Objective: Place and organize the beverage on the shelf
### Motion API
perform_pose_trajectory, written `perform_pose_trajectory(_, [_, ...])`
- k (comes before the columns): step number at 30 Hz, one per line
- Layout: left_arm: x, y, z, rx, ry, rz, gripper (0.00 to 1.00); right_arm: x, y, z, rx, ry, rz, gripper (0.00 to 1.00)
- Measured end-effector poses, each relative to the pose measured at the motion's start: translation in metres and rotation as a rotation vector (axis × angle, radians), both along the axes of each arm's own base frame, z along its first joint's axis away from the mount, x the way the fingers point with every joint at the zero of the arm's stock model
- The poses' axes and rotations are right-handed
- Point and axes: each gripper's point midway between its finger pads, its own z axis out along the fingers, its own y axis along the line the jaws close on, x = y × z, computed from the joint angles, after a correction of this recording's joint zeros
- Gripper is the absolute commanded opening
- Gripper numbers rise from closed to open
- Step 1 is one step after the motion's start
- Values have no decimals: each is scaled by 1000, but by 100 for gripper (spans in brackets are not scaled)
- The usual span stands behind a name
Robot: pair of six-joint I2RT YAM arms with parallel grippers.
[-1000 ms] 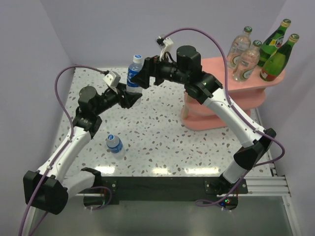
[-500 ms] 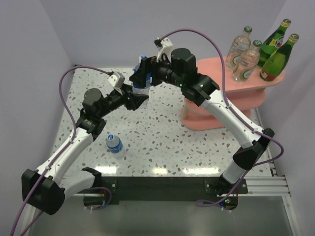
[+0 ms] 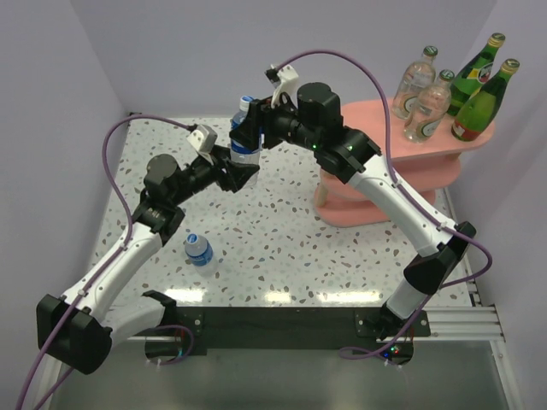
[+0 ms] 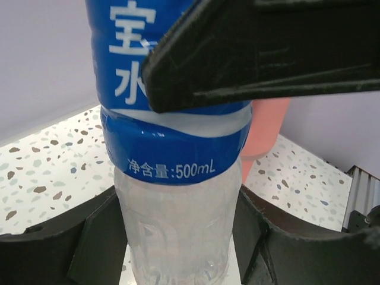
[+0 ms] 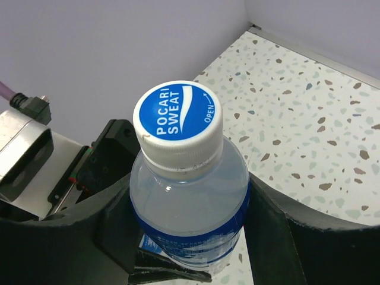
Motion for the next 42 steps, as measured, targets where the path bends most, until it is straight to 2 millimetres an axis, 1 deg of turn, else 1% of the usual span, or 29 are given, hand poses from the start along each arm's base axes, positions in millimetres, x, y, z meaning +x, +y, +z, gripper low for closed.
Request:
perform_pose_trajectory(3, [-3,0,7,-19,-6,4,80,-5,1,6,-25,-53,44,0])
perform_pose_trajectory(5, [-9,3,24,-52,-53,10,86,-9,0,5,-59,-82,76,0])
perform_pose_trajectory(7, [-19,9,45,-82,-109,21,87,-13,-1,2,-91,-97,99,0])
perform_pose_trajectory(9, [-28,15,60,-101,-154,28,88,-15,-4,1,-110,-111,114,0])
perform_pose_trajectory(11, [-36,18,70,-110,-188,31,88,-15,-10,3,-127,-127,116,0])
perform_pose_trajectory(14, [-44,24,77,-107,-217,41,88,-10,-29,10,-135,-143,99,0])
perform_pose_trajectory(16, [-45,28,75,-91,-220,60,88,-3,-47,21,-124,-157,64,0])
perform_pose_trajectory(17, [-46,31,74,-77,-224,79,91,2,-59,29,-116,-168,40,0])
perform_pose_trajectory(19, [-45,36,70,-58,-217,103,94,10,-84,47,-96,-199,-15,0])
perform_pose_trajectory(21, [-44,43,64,-32,-210,141,98,13,-108,65,-80,-232,-67,0])
perform_pose_trajectory(23, [-44,49,58,-11,-201,175,100,13,-134,83,-63,-269,-123,0])
perform_pose_trajectory(25, [-42,55,50,6,-188,210,100,9,-155,101,-45,-305,-169,0])
perform_pose_trajectory(29, [-39,62,41,29,-169,255,100,0,-189,131,-19,-375,-243,0])
perform_pose_trajectory(32, [-36,64,35,43,-155,269,100,-2,-202,141,-16,-402,-277,0])
perform_pose_trajectory(34, [-35,65,33,47,-147,275,100,0,-208,143,-29,-415,-299,0])
perform_pose_trajectory(42, [-34,66,31,50,-141,283,100,17,-232,130,-141,-430,-416,0])
